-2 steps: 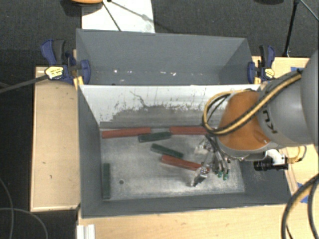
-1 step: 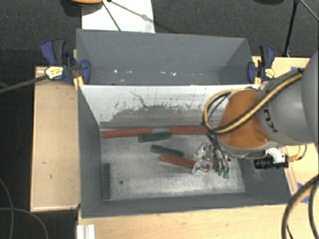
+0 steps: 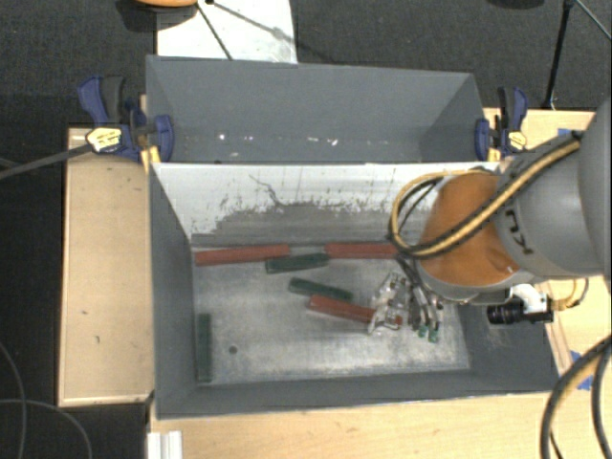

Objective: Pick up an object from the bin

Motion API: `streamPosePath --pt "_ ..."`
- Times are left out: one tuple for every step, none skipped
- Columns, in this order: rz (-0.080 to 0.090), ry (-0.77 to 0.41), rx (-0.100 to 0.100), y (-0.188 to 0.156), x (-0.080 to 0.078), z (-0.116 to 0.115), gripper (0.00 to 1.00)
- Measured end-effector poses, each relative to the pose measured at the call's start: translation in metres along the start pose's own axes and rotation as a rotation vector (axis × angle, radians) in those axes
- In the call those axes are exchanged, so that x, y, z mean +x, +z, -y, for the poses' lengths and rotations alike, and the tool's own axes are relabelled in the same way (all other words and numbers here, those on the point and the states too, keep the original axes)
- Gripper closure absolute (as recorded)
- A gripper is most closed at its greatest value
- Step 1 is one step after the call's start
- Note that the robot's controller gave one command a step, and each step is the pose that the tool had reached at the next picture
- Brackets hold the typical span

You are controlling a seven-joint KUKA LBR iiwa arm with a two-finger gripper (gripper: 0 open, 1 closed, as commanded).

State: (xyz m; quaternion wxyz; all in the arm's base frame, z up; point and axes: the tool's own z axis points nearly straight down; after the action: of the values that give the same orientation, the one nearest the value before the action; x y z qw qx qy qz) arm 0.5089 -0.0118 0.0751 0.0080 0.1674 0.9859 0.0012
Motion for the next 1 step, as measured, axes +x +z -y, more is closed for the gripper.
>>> streamPosePath --pt "0.0 0.0 0.0 0.0 0.0 0.0 1.0"
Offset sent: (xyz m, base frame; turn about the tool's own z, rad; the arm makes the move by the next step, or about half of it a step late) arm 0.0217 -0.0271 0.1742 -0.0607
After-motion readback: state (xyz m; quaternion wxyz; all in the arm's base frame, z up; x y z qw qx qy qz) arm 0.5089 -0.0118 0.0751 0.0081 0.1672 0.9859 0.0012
